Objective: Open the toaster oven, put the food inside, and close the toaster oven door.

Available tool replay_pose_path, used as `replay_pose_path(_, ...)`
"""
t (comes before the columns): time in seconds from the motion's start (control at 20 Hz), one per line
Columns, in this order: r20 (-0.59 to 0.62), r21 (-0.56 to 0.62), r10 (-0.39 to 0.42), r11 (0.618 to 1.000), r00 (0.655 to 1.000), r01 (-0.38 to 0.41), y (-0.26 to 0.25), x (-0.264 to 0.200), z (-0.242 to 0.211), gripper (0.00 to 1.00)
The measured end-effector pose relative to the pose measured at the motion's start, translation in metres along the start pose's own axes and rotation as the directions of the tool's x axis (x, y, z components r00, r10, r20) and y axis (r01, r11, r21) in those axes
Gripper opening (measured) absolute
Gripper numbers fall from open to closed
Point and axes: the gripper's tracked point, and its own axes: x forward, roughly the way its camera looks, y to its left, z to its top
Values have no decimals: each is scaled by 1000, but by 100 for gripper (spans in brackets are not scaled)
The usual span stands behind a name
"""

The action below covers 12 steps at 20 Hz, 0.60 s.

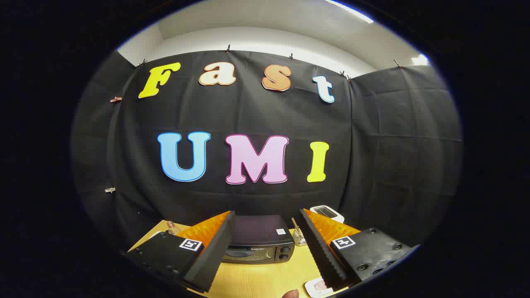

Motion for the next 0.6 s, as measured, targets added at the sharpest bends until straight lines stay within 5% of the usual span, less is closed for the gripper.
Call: replay_pose_path(0.6,-11,1,-4,1000,1000,4,2,4,-7,98)
